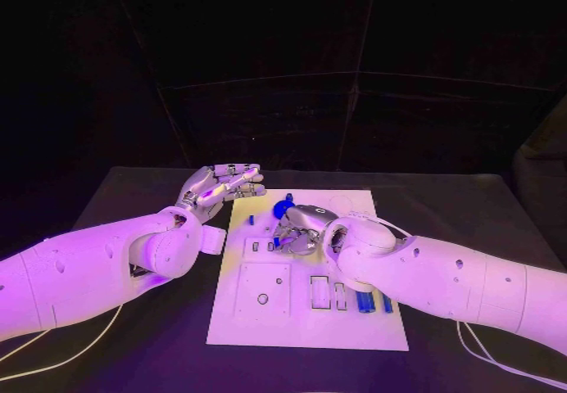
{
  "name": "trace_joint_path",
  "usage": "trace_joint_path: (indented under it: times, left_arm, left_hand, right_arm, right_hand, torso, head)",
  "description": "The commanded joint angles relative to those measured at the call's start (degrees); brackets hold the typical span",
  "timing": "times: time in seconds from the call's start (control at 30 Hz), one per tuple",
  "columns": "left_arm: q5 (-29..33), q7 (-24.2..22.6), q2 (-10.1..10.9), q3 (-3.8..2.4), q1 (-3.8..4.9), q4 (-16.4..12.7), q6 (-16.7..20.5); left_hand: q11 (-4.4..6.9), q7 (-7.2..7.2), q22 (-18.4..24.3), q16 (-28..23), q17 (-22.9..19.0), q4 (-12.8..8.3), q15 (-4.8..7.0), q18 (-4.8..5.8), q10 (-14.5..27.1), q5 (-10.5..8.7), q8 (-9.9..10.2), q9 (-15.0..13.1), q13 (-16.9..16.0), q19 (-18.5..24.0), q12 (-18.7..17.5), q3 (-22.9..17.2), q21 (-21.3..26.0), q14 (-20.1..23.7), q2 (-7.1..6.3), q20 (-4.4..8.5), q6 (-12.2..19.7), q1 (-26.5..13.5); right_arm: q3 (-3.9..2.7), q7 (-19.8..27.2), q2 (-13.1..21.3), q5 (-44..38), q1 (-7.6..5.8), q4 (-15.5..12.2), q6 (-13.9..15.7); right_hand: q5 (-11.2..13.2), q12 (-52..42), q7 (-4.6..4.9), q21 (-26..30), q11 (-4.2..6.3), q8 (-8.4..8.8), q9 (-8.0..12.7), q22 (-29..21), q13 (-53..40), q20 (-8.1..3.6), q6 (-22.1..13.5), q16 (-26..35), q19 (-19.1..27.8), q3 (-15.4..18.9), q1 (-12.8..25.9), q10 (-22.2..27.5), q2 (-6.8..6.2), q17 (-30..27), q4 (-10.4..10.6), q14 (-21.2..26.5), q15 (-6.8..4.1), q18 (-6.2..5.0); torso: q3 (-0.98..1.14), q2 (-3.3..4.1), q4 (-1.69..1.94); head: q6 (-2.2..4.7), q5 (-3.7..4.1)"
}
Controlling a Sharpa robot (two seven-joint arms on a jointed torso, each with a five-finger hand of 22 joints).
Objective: Assemble the parts on the task board
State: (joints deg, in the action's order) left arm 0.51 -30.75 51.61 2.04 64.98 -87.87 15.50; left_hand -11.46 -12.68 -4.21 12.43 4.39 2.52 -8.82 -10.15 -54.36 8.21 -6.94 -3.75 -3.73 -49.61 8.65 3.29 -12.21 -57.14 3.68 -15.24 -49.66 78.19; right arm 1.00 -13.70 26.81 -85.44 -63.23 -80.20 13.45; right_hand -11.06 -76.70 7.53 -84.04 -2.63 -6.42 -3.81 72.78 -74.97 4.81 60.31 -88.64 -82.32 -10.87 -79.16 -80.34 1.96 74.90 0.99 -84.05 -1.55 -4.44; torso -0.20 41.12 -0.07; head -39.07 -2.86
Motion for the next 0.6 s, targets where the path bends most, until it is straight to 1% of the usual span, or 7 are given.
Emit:
trace_joint_path:
  times: [0.03,0.1,0.2,0.43,0.6]
  left_arm:
    - [0.1,-0.2,-0.1,-0.05,0.11,0.0,-0.2]
    - [0.1,-0.2,-0.1,-0.05,0.11,0.0,-0.2]
    - [0.1,-0.2,-0.1,-0.05,0.11,0.0,-0.2]
    - [0.1,-0.2,0.0,-0.05,0.11,0.0,-0.3]
    - [0.1,-0.2,0.0,-0.05,0.11,0.0,-0.3]
  left_hand:
    - [0.19,-1.64,0.1,-0.3,0.1,-0.4,0.00,-0.37,-0.4,-0.30,0.3,0.0,0.1,-0.3,-0.1,0.0,0.2,-0.3,0.46,0.02,-0.6,-0.1]
    - [0.19,-1.64,0.1,-0.3,0.1,-0.4,0.00,-0.37,-0.4,-0.30,0.3,0.0,0.1,-0.3,-0.1,0.0,0.2,-0.3,0.46,0.02,-0.6,-0.1]
    - [0.21,-1.61,0.1,-0.3,0.1,-0.6,0.01,-0.37,-0.5,-0.30,0.3,0.0,0.0,-0.4,-0.1,0.0,0.3,-0.4,0.52,0.04,-0.6,-0.1]
    - [0.21,-1.61,0.1,-0.4,0.1,-0.6,0.02,-0.37,-0.5,-0.30,0.3,0.0,0.0,-0.4,-0.1,-0.1,0.3,-0.4,0.53,0.04,-0.6,-0.1]
    - [0.21,-1.61,0.1,-0.4,0.1,-0.6,0.02,-0.37,-0.5,-0.30,0.3,0.0,0.0,-0.4,-0.1,-0.1,0.3,-0.4,0.53,0.04,-0.6,-0.1]
  right_arm:
    - [0.30,-1.4,0.1,-1.0,0.33,0.2,-3.0]
    - [0.30,-1.6,0.2,-1.2,0.36,0.1,-3.1]
    - [0.31,-1.9,0.3,-1.7,0.38,0.0,-3.2]
    - [0.31,-2.2,0.5,-2.1,0.40,-0.2,-2.8]
    - [0.31,-2.3,0.4,-2.1,0.40,-0.2,-2.7]
  right_hand:
    - [0.1,0.4,0.08,0.0,-0.03,0.14,0.0,-0.1,-0.1,-0.18,-0.1,0.4,0.3,-0.3,0.7,0.7,-0.16,10.9,-0.1,-5.0,0.05,1.07]
    - [0.1,0.7,0.17,0.1,-0.11,0.29,0.0,-0.2,0.1,-0.14,-0.2,0.4,0.3,-0.3,1.0,0.9,-0.71,10.8,-0.1,-5.0,0.11,1.05]
    - [0.0,1.0,0.27,0.1,-0.19,0.46,0.1,-0.2,0.4,-0.09,-0.4,0.5,0.3,-0.3,1.3,1.1,-1.08,10.7,-0.1,-5.0,0.17,1.04]
    - [0.0,1.5,0.49,0.2,-0.37,0.87,0.1,-0.4,0.9,0.03,-1.0,0.5,0.4,-0.6,1.7,1.5,-1.73,10.6,-0.1,-4.9,0.31,1.02]
    - [-0.1,1.7,0.67,0.2,-0.52,1.17,0.1,-0.3,1.1,0.14,-1.4,0.6,0.4,-0.7,2.1,1.8,-2.24,10.5,-0.1,-4.9,0.44,1.02]
  torso:
    - [-0.01,0.01,0.03]
    - [-0.01,-0.01,0.04]
    - [-0.02,-0.02,0.07]
    - [-0.01,-0.03,0.08]
    - [-0.03,-0.01,0.01]
  head:
    - [-0.09,-0.05]
    - [-0.14,-0.08]
    - [-0.22,-0.11]
    - [-0.23,-0.17]
    - [-0.23,-0.17]
